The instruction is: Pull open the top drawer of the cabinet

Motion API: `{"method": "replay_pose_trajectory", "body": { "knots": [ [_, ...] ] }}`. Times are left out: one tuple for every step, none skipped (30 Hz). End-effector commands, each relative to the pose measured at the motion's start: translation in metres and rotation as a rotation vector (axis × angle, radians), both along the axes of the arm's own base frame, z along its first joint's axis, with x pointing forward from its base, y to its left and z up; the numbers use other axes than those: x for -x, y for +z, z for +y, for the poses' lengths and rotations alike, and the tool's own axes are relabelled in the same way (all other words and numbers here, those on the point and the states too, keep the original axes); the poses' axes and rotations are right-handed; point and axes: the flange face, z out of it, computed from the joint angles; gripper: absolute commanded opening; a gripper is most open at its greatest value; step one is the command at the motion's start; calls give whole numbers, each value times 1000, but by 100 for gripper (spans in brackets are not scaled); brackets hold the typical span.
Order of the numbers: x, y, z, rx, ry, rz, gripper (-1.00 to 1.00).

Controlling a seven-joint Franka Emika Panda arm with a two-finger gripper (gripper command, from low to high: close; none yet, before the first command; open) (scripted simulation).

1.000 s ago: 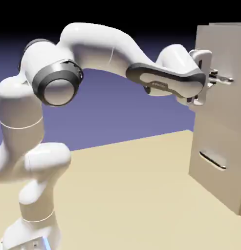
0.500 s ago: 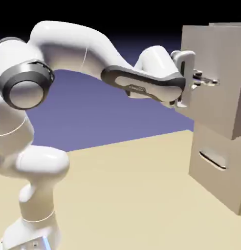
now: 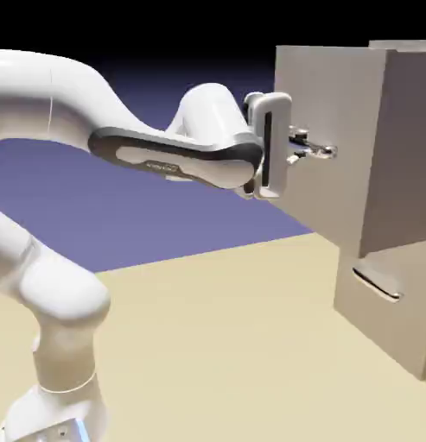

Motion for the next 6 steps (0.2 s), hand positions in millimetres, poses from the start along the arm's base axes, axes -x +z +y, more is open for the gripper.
{"method": "replay_pose_trajectory", "body": {
  "knots": [
    [12, 0, 1, 4, 4, 1, -100],
    [24, 0, 1, 4, 4, 1, -100],
    [24, 0, 1, 4, 4, 1, 100],
    [24, 0, 1, 4, 4, 1, 100],
    [36, 0, 0, 2, 4, 1, 100],
    [47, 0, 0, 1, 4, 1, 100]
  ]
}}
